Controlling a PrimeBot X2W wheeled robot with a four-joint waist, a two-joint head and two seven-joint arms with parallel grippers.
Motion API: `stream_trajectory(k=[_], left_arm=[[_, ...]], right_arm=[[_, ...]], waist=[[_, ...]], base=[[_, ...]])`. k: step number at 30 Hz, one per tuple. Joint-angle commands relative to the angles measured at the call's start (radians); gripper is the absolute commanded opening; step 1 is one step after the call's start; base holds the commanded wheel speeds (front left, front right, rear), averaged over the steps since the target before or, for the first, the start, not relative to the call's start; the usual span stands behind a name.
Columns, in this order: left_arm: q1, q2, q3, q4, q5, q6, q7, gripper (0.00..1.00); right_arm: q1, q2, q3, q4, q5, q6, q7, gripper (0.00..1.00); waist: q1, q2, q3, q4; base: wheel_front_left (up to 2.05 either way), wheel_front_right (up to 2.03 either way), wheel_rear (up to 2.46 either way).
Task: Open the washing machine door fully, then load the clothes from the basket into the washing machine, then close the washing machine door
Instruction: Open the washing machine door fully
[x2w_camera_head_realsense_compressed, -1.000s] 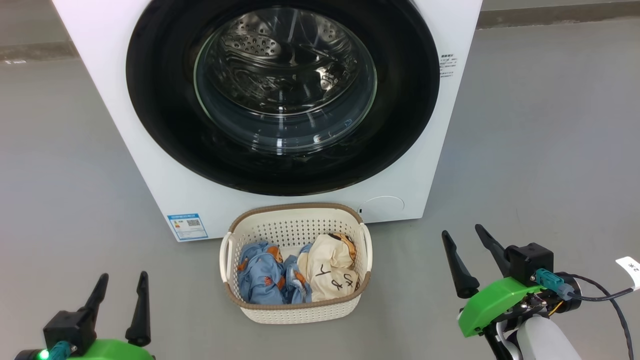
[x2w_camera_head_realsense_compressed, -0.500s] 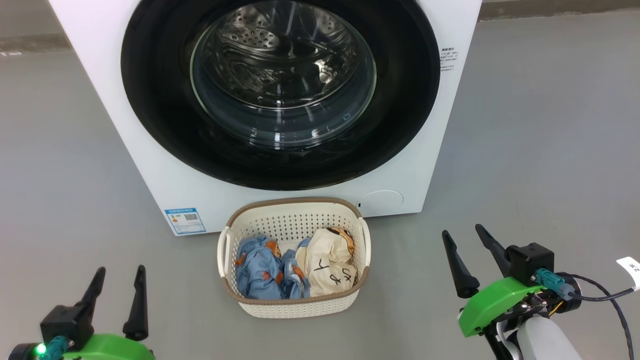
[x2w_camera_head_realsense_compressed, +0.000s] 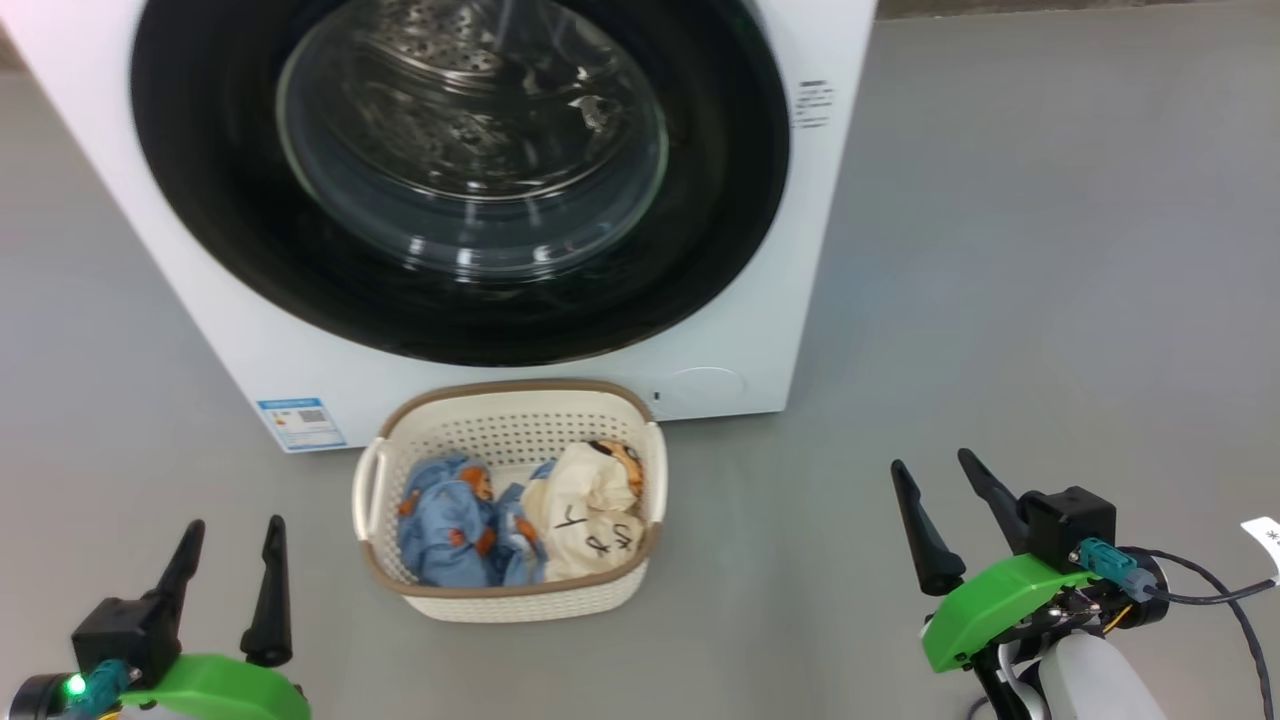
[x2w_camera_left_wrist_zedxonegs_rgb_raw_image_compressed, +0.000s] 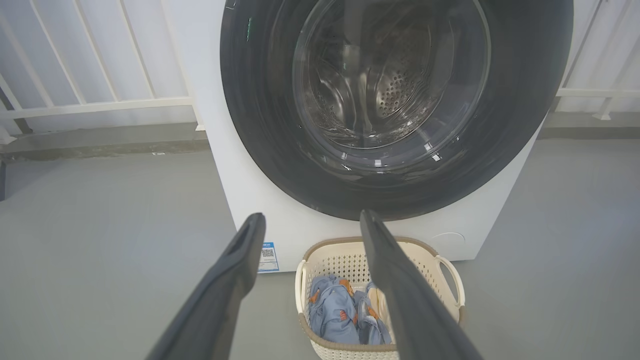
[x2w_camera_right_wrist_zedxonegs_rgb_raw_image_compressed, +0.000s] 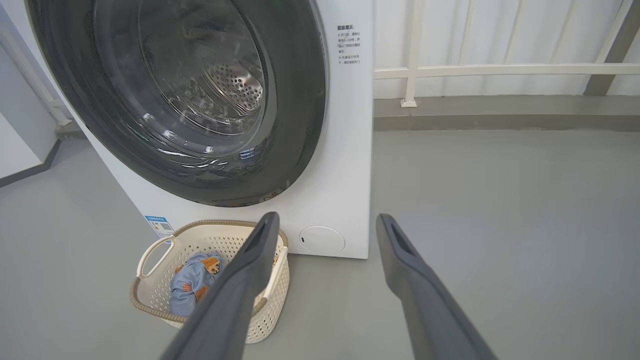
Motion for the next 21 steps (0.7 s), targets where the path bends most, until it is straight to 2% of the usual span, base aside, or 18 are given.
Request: stream_trajectory(k=[1, 10, 21], left_arm=[[-0.05, 0.019, 0.038, -0.019, -0.007, -0.003, -0.014, 1.0], [-0.052, 0.01, 0.049, -0.044, -0.011, -0.005, -0.014, 1.0], [-0.053, 0.009, 0.054, -0.049, 0.004, -0.008, -0.014, 1.0]], right_arm=[[-0.035, 0.002, 0.015, -0.019, 0.011, 0.001, -0.012, 1.0], [-0.039, 0.002, 0.013, -0.025, 0.012, 0.001, -0.014, 1.0], [-0.04, 0.002, 0.012, -0.019, 0.01, 0.001, -0.015, 1.0]], waist=[[0.0, 0.0, 0.001, 0.001], [0.0, 0.0, 0.016, 0.004], [0.0, 0.0, 0.015, 0.002]], base=[[1.23, 1.23, -2.46], [0.84, 0.84, -1.69], [0.14, 0.14, -0.28]])
